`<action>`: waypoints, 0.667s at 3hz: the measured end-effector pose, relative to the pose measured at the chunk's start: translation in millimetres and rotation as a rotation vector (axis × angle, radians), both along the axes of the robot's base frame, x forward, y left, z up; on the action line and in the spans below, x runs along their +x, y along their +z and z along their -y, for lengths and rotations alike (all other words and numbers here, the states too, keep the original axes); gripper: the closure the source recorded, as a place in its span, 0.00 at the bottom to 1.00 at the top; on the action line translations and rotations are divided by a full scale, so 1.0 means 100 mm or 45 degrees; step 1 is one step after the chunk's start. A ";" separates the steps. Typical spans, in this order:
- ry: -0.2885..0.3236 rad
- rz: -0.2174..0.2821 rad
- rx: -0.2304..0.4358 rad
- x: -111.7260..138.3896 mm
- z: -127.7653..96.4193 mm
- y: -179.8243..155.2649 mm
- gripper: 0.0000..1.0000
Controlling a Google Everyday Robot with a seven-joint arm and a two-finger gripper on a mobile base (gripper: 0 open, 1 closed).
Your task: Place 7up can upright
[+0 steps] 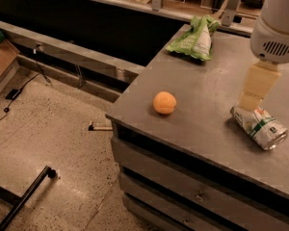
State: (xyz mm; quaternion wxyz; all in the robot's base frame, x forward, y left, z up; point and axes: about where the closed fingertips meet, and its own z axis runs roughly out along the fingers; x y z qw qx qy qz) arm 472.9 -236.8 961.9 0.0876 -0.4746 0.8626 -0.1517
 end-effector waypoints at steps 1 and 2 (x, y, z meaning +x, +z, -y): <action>-0.153 -0.068 -0.014 0.06 0.20 -0.32 0.00; -0.278 -0.135 0.015 0.03 0.32 -0.63 0.00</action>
Offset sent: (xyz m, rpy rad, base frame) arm -0.0097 -0.0473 -0.0996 0.0356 0.1985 -0.3461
